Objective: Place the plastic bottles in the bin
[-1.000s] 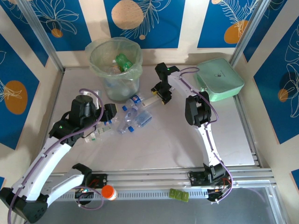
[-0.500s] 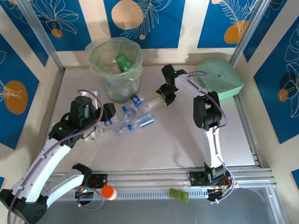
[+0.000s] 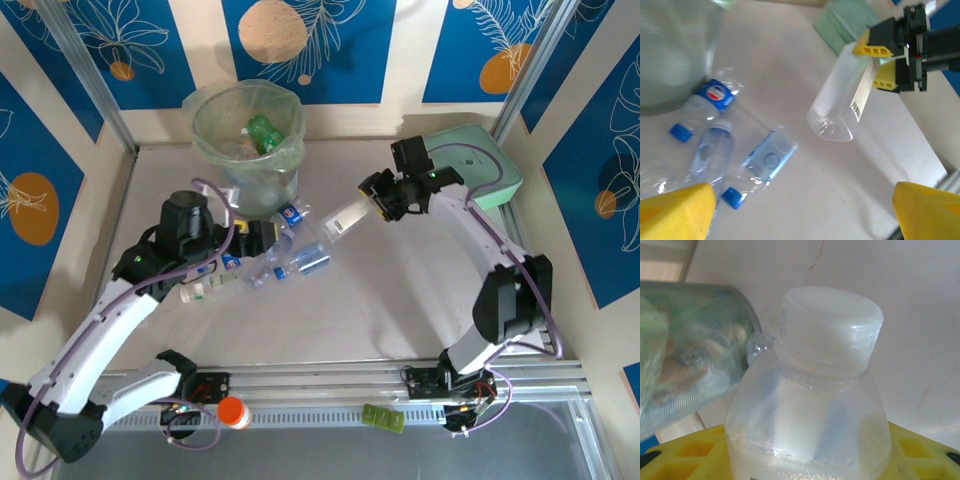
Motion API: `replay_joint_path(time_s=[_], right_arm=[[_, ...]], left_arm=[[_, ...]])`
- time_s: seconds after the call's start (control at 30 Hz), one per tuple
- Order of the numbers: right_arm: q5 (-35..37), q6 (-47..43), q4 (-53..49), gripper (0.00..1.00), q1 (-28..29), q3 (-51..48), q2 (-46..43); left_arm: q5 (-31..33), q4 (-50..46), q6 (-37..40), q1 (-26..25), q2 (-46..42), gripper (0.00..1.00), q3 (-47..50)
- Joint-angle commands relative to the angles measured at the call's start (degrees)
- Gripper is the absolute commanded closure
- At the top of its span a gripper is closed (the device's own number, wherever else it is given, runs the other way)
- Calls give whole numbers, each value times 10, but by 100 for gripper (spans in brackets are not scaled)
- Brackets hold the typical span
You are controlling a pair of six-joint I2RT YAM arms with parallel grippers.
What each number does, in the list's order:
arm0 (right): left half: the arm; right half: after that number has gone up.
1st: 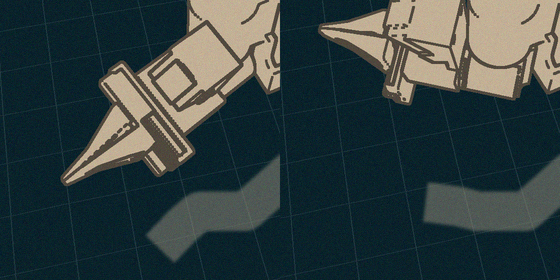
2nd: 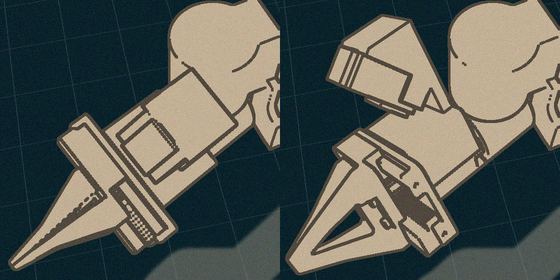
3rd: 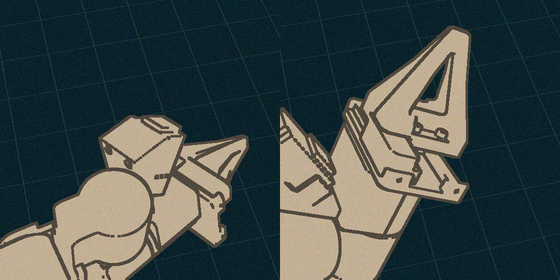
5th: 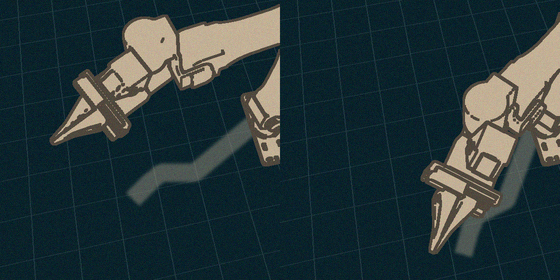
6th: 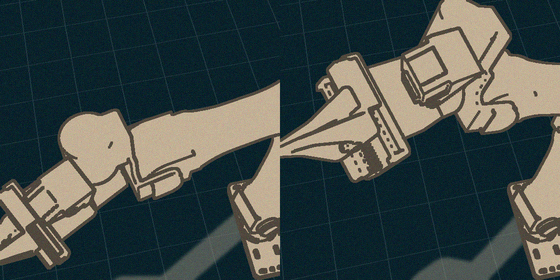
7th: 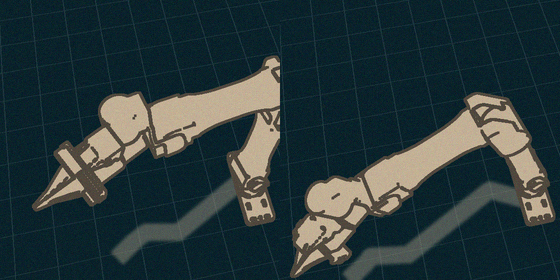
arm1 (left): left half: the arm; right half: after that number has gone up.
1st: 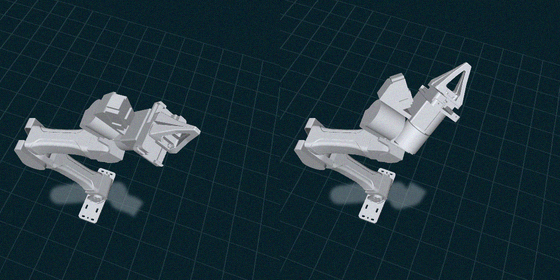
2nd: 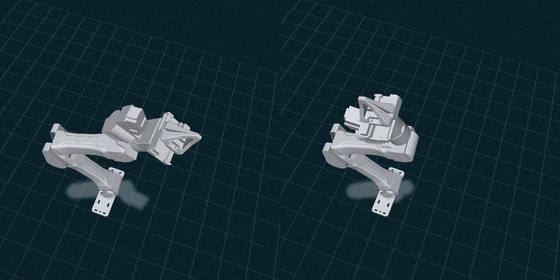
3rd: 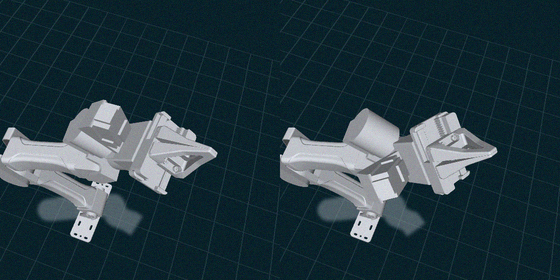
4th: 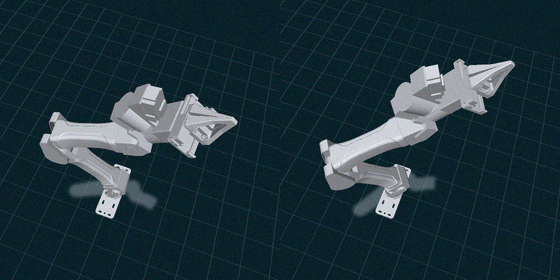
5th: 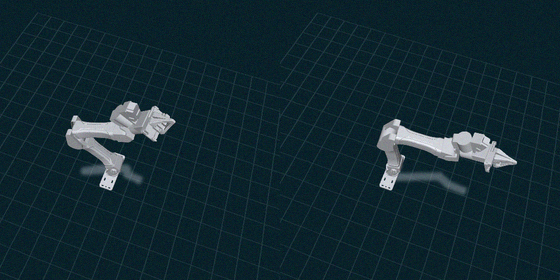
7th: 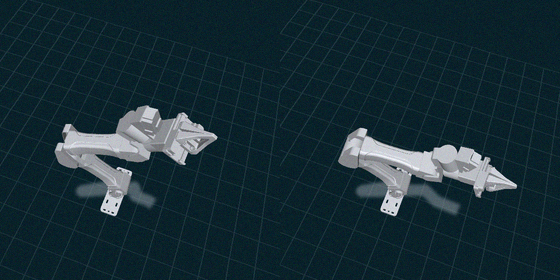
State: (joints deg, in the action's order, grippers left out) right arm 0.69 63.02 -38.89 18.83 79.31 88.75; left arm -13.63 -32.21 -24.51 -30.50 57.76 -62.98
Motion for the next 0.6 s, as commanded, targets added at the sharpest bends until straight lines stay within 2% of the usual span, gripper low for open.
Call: replay_joint_path(time_s=[0.0, 0.27, 0.43, 0.57], right_arm=[[-37, -66, 45, 49, 10, -50, -60], [-67, -115, 40, 49, 32, -95, -171], [-84, -133, 35, 49, 41, -114, -209], [-102, -142, 33, 49, 43, -126, -233]], left_arm=[[-67, -10, 15, -35, 55, 0, -40], [-89, 10, 36, -130, 175, 1, -119], [-112, 6, 67, -161, 228, 1, -156], [-95, -16, 82, -171, 260, 1, -181]])
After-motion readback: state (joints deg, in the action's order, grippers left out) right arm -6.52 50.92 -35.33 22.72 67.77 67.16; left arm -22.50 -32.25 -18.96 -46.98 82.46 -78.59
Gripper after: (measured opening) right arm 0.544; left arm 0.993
